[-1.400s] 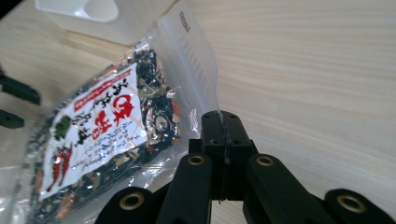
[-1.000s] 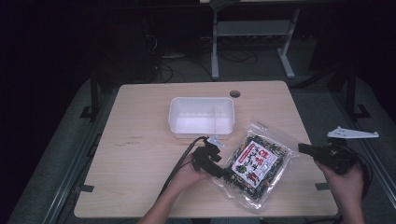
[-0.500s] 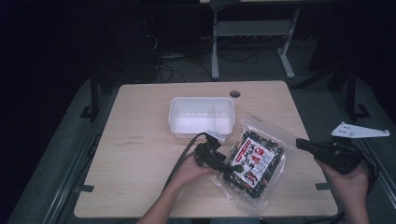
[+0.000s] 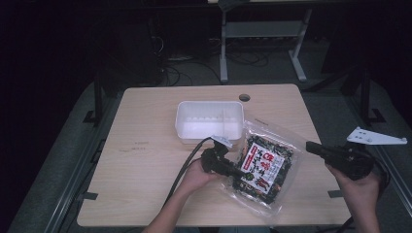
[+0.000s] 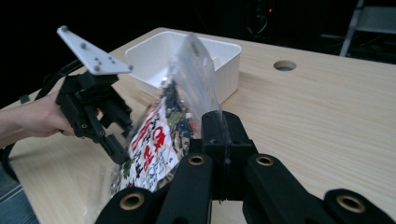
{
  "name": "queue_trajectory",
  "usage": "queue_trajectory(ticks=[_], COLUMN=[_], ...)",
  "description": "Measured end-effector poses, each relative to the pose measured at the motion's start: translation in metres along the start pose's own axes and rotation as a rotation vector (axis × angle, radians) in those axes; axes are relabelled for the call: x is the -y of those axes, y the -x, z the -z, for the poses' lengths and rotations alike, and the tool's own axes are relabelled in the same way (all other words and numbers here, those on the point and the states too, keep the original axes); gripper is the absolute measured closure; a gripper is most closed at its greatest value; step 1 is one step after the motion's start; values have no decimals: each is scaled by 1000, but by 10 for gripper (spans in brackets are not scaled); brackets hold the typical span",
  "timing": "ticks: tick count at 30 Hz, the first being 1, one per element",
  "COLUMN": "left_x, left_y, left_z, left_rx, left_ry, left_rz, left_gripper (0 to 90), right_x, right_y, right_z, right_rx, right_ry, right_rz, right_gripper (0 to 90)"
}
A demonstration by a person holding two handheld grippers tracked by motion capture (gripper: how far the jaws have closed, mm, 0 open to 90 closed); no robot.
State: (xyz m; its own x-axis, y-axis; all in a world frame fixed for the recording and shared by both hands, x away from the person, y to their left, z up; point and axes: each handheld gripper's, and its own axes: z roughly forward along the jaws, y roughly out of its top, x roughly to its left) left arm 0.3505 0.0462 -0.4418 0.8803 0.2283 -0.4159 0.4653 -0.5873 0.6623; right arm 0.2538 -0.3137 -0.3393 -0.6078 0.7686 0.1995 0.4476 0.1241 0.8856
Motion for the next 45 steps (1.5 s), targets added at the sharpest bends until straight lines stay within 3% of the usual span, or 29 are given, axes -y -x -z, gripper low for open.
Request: queue_trajectory(ticks=[7,11,15,28,35,44,45], left_x=[3,2,2,3,2,2,2], left_y=[6,11,11,15,19,22,22], left_z=[3,5,4,2,4,4,4], left_rx=[-26,-47,-53,-65,-75,-81,-82], left_ry=[-3,-20,-28,-33,-28,-28,-29], left_rz=[-32,-72,-78,-101,-121,-139,-141], left_gripper=[691,698,699,701,703,705,705], right_x=[6,14,19,37,41,39,38], right_y=[6,17,19,37,33,26,25], right_z=[-4,-14,-26,-40,-61,-69,-68], right_rx=[3,-22,-12,-38,-110,-186,-208], right_ry=[5,6,-22,-69,-150,-144,-136], right_rz=[-8,-52,-52,-135,-135,-126,-127], right_gripper=[870,569,445,372,370,431,478])
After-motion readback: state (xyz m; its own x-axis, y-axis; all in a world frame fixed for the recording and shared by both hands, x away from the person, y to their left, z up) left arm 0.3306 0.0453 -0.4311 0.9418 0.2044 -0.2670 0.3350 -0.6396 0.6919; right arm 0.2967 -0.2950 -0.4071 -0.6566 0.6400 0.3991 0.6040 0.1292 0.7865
